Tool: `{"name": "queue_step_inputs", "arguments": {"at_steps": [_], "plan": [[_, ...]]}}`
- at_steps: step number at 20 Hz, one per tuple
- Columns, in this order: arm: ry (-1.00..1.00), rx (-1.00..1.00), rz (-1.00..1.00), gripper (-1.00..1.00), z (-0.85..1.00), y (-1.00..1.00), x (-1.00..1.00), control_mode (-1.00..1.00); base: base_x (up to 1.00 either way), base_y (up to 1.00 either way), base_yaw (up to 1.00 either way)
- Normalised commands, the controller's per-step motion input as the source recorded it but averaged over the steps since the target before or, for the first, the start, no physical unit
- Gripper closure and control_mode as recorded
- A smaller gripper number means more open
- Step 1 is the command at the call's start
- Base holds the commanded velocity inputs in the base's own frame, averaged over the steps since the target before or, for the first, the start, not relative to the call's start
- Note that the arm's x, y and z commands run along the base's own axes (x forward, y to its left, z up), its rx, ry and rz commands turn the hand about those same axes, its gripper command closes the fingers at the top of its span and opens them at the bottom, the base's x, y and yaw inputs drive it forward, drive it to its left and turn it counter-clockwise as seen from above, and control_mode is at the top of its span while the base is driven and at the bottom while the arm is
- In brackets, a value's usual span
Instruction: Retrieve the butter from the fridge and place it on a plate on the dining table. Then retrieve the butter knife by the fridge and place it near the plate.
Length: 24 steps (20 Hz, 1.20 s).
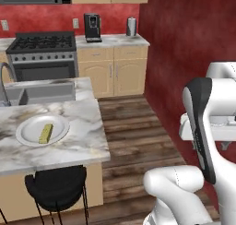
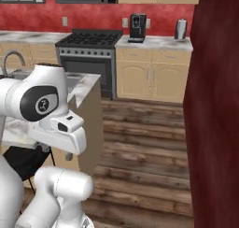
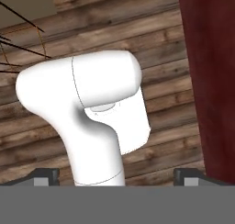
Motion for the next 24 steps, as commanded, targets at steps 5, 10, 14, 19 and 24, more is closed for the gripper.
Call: {"name": "queue_step_inputs", "arguments": {"at_steps": [5,10,14,19,24], "plan": [[0.0,0.0,0.0,-1.0,0.0,0.0,0.0,1.0,0.78,-0.7,0.02],[0.0,0.0,0.0,-1.0,0.0,0.0,0.0,1.0,0.94,-0.49,0.12],[0.0,0.0,0.0,-1.0,0.0,0.0,0.0,1.0,1.0,-0.1,0.18],[0.0,0.0,0.0,-1.0,0.0,0.0,0.0,1.0,1.0,-0.12,0.15],[0.0,0.0,0.0,-1.0,0.0,0.0,0.0,1.0,1.0,-0.12,0.09]]}}
